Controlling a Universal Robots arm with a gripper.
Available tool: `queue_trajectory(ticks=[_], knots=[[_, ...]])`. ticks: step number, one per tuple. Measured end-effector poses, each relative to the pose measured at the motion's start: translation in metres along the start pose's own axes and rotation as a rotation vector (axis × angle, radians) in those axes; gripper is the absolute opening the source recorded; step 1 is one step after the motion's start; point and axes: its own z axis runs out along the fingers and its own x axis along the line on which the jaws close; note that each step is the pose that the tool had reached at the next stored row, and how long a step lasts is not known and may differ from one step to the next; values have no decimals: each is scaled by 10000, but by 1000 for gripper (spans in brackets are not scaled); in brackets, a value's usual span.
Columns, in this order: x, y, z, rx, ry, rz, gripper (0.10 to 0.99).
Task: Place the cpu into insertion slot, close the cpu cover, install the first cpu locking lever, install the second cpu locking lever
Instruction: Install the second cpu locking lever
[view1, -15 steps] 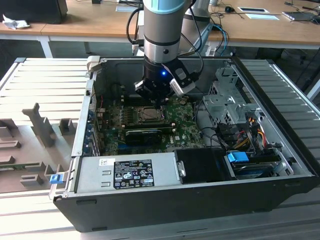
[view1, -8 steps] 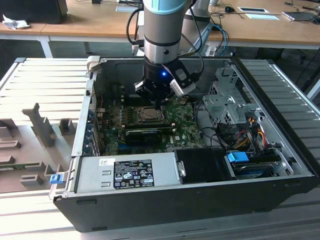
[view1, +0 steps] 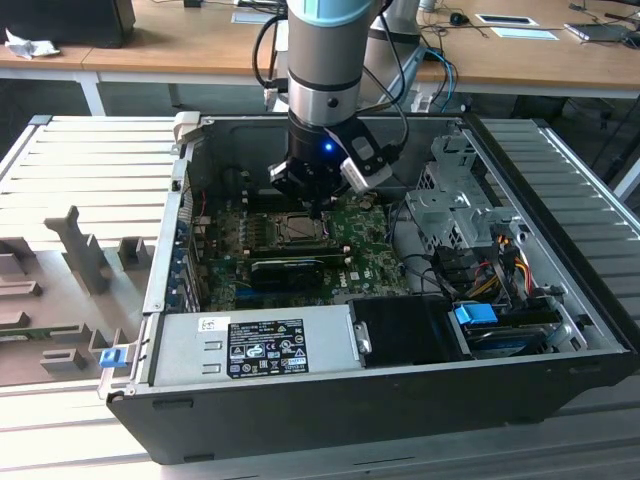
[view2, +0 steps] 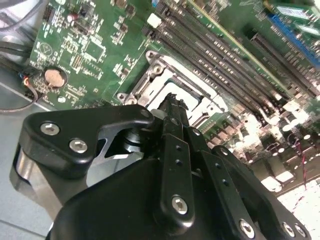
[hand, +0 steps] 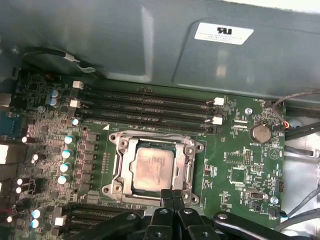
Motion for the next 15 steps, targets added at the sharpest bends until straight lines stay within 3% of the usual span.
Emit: queue_trajectory(ticks=[1,2,3,13,15], knots=[[5,-39,2,-8,37,5,106],[8,-78,7,-41,241,27,106],[11,-103,14,-63,320,38,106],[23,-202,7,-70,327,39,106],[39,-259,0,-157,317,36,106]])
